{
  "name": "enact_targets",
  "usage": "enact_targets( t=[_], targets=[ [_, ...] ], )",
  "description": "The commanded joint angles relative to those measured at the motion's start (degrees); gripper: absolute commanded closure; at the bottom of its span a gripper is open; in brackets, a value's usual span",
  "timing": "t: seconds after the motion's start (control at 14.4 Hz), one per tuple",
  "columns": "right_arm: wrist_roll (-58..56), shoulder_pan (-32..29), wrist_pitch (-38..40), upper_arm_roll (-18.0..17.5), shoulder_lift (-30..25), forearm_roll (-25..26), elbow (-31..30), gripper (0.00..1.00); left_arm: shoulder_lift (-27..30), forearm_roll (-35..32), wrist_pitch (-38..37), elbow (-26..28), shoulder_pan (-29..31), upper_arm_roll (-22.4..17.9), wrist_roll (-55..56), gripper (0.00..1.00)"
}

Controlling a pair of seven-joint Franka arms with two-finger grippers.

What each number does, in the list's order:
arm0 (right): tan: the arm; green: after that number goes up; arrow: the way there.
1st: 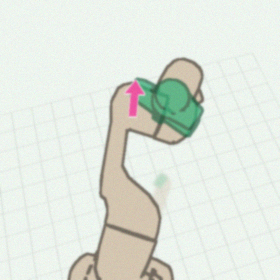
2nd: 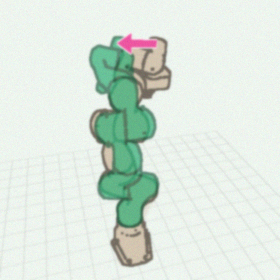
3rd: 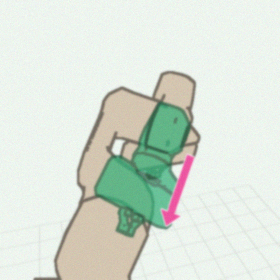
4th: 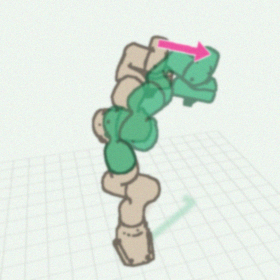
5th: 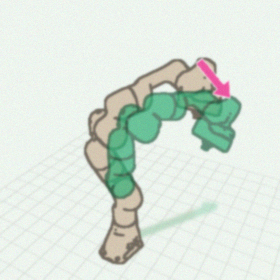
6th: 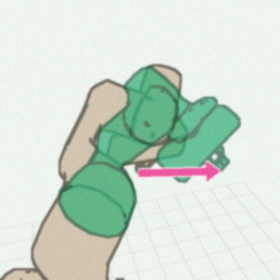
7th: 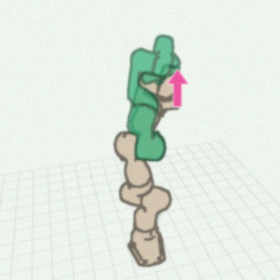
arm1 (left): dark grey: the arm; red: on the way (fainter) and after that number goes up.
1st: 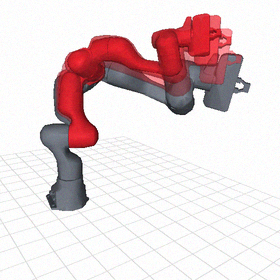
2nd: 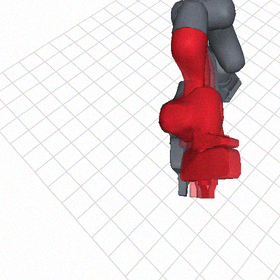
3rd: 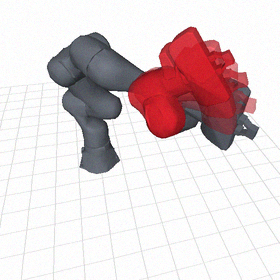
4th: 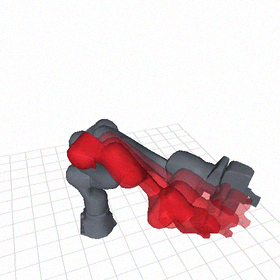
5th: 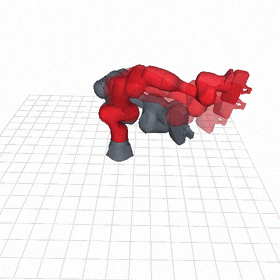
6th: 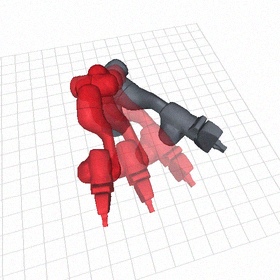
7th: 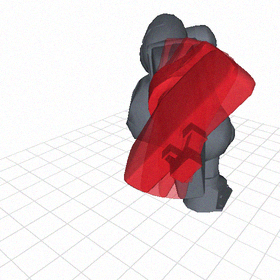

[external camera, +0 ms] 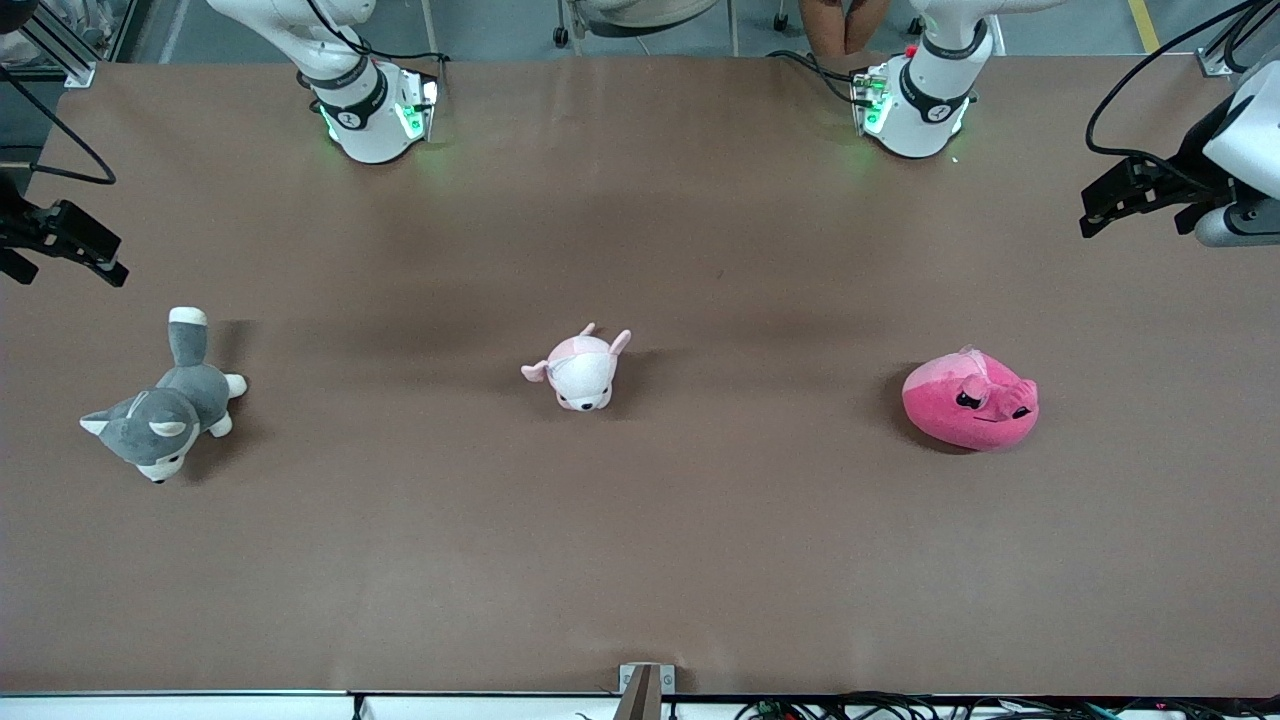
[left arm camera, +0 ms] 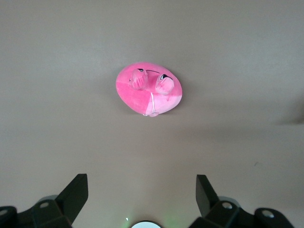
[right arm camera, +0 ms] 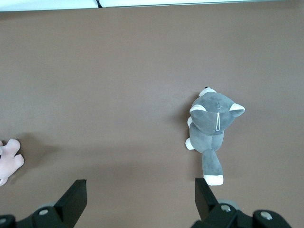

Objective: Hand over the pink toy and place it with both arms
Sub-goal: 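Reach the left gripper down to the hot-pink plush toy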

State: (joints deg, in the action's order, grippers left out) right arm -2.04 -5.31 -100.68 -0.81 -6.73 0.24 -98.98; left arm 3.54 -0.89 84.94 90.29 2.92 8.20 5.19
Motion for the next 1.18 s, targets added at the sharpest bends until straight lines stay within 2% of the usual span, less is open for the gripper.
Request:
enact_targets(
  t=[0.0, 0.21, 0.35, 0.69, 1.11],
  targets=[
    [-0.3, 0.4, -0.9, 0.2, -1.8, 0.7, -1.7, 0.0, 0.6, 0.4, 0.1, -0.1, 0.2, 0.1, -0.1, 0.0],
    [-0.2, 0.4, -0.8, 0.2, -1.7, 0.7, -1.6, 0.0, -2.8, 0.1, 0.1, -4.0, 0.3, 0.0, 0.1, 0.0],
    [-0.2, 0.4, -0.8, 0.2, -1.7, 0.7, -1.5, 0.0, -5.3, 0.0, 0.8, -4.2, 1.9, 0.1, -0.4, 0.0],
    [-0.3, 0.4, -0.7, 0.2, -1.6, 1.0, -1.2, 0.0, -12.4, -0.9, 10.0, -3.3, 3.2, 0.1, -1.1, 0.0],
    [0.4, -0.1, -0.2, 0.4, -1.2, 1.0, -0.3, 0.0, -17.3, -1.7, 23.1, 5.0, 3.3, 0.2, -1.1, 0.0]
  ],
)
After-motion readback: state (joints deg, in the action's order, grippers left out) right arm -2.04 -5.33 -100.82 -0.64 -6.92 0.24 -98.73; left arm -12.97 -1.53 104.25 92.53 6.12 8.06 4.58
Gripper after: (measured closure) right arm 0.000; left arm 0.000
